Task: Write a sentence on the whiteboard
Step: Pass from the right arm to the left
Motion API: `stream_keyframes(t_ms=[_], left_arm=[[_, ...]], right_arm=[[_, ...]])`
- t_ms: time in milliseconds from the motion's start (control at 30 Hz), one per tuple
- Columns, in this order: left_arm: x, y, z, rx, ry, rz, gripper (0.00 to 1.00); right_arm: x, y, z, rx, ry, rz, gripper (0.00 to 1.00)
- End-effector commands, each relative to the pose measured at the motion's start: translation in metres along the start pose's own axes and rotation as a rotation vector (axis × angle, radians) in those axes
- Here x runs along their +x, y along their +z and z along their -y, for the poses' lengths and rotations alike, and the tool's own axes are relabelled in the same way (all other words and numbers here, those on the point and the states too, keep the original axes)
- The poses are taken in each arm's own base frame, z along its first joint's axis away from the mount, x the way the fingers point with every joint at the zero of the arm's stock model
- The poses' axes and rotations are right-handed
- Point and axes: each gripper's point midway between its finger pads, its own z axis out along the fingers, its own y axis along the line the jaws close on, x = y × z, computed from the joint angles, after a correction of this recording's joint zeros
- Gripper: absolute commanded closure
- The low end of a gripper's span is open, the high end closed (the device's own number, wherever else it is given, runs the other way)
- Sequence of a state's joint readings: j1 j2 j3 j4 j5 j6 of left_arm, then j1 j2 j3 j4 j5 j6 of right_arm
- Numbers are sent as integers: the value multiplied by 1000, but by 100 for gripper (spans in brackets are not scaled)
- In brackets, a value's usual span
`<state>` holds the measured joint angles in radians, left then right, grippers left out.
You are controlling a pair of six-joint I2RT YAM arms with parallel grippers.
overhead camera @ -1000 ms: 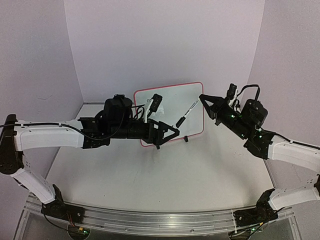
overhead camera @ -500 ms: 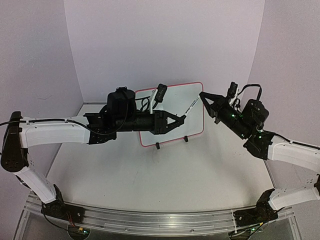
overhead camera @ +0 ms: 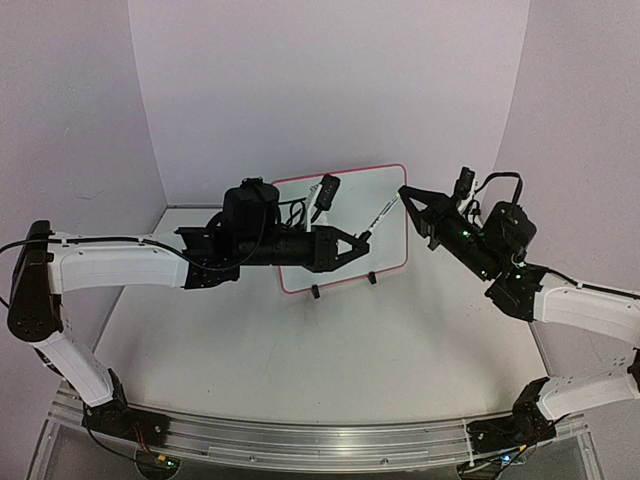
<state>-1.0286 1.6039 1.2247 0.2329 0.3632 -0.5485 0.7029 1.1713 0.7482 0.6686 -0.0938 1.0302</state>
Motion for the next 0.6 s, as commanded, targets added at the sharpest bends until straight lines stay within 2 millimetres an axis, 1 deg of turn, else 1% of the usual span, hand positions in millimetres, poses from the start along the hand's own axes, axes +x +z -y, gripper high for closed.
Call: stream_keyframes(t_ms=[0, 33, 100, 167, 233, 267, 367, 467, 500, 533, 567], left_arm=[[-21, -4, 19, 44, 40, 48, 95], [-21, -5, 19, 43, 47, 47, 98], [-18, -7, 20, 43, 60, 43, 100], [-14, -10, 20, 47, 76, 24, 100], [-5, -11, 22, 57, 114, -33, 100], [5, -11, 19, 44, 135, -92, 100], [28, -17, 6, -19, 206, -233, 100], [42, -30, 1, -28, 230, -327, 100], [44, -33, 1, -25, 243, -346, 100], [46, -37, 2, -18, 248, -367, 100], [50, -41, 1, -12, 252, -394, 100]], right_arm=[[-2, -2, 0, -12, 26, 25, 100], [-1, -2, 3, -3, 31, 21, 100], [3, -3, 8, 17, 38, 9, 100], [5, -6, 15, 44, 33, 0, 91], [6, -10, 22, 86, 9, -6, 80], [7, -14, 28, 130, -6, -16, 72], [7, -21, 37, 236, -69, -56, 59], [2, -24, 34, 288, -156, -114, 45], [5, -27, 39, 319, -182, -160, 41], [4, -28, 38, 330, -220, -200, 37], [6, -29, 39, 338, -245, -256, 34]])
